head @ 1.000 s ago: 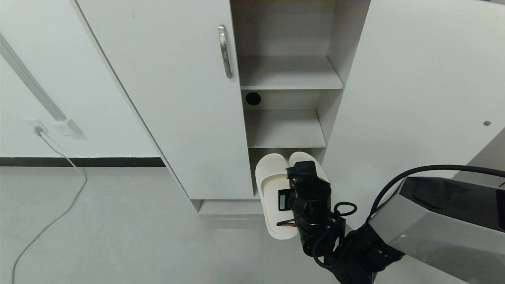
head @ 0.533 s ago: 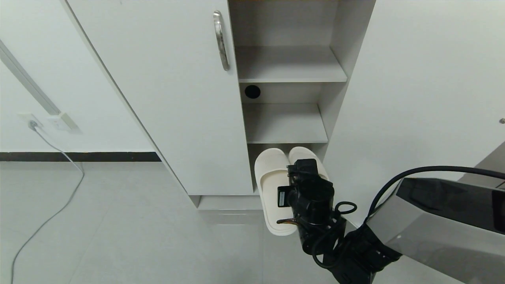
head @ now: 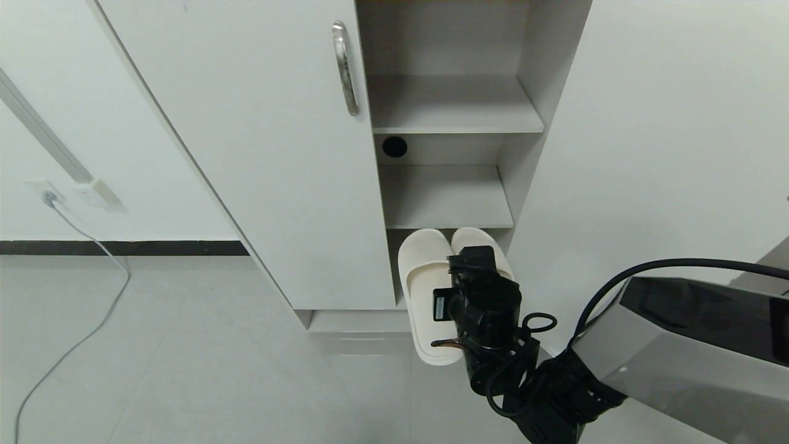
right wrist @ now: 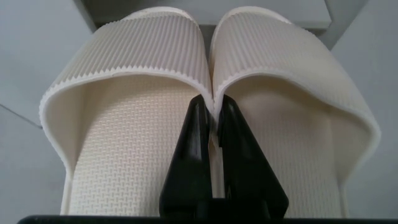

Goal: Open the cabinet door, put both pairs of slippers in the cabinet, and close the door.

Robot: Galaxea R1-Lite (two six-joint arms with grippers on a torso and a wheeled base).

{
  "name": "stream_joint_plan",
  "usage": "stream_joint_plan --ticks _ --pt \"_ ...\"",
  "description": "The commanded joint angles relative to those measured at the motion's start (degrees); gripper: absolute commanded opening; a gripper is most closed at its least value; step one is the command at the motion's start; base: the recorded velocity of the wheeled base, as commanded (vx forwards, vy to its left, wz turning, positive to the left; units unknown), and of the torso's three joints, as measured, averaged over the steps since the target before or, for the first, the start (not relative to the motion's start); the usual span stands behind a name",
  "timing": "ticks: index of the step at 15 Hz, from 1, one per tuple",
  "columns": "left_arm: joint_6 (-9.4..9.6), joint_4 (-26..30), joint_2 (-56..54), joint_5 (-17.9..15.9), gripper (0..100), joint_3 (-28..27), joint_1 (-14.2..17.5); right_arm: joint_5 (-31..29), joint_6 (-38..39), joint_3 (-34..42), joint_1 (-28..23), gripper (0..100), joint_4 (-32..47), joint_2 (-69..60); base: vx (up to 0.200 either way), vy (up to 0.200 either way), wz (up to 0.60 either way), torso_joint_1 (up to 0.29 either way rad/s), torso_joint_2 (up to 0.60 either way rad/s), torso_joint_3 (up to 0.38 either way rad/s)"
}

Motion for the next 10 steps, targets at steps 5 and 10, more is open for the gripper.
stream_joint_plan --ticks 5,10 --pt "0.0 0.0 0.1 -0.1 0 0.0 0.0 -0.1 -0.1 -0.5 -0.1 0 -0.2 0.0 0.12 0.0 0.0 0.003 0.0 0.0" --pt "0.09 0.0 0.1 -0.1 0 0.0 0.0 0.4 0.0 -2.9 -1.4 0 0.1 3.1 0.0 0.0 0.0 0.0 0.0 0.0"
